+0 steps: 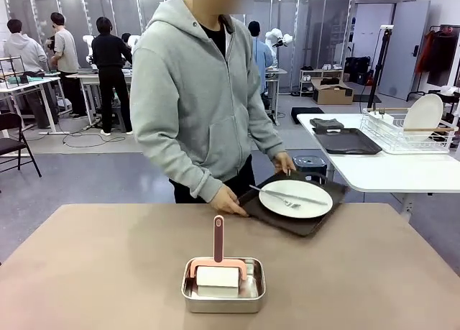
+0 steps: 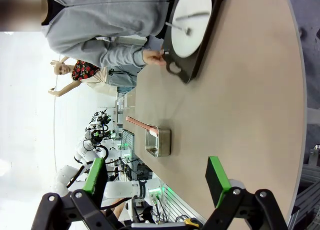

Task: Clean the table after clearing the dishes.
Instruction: When the right (or left) Handle tray is removed, use the right hand (or left hand) to clean the right (or left) side of the table with the Lint Roller.

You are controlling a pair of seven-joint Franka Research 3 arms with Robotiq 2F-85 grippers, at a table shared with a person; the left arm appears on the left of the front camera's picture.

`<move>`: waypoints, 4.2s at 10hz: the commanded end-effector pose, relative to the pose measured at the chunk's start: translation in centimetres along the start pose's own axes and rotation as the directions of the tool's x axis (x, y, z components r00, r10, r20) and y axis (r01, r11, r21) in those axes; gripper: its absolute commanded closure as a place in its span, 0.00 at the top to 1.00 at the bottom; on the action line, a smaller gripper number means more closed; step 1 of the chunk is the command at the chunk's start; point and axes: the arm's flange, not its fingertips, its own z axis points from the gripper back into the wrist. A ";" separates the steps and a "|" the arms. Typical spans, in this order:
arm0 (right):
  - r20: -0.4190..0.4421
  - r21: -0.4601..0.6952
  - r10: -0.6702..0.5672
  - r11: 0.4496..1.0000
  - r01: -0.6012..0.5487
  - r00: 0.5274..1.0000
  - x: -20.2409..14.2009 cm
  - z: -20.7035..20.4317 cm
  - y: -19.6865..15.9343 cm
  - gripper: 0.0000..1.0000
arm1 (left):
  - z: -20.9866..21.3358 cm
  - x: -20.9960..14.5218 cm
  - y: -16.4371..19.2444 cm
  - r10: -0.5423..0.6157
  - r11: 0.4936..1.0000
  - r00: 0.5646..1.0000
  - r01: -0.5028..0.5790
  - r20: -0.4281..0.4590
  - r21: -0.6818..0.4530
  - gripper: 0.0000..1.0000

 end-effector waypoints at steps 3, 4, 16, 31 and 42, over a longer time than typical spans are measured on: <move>0.001 0.003 0.004 1.000 -0.004 1.000 -0.2 0.0 0.3 1.00 | 0.1 0.2 -0.2 0.015 1.000 1.000 -0.015 0.006 -0.005 1.00; 0.000 0.000 0.000 1.000 0.000 1.000 0.0 0.0 0.0 1.00 | 0.1 0.2 -0.2 0.015 1.000 1.000 -0.015 0.006 -0.005 1.00; -0.832 0.085 0.527 0.429 -0.899 0.172 -9.9 -39.3 23.9 1.00 | 0.1 0.2 -0.2 0.015 1.000 1.000 -0.015 0.006 -0.005 1.00; -0.871 0.265 0.474 0.224 -0.938 -0.133 -16.3 -50.6 21.7 1.00 | 0.1 0.2 -0.2 0.015 1.000 1.000 -0.015 0.006 -0.005 1.00; -0.872 0.423 0.361 0.215 -0.880 -0.330 -17.5 -66.1 22.1 1.00 | 0.1 0.2 -0.2 0.015 1.000 1.000 -0.015 0.006 -0.005 1.00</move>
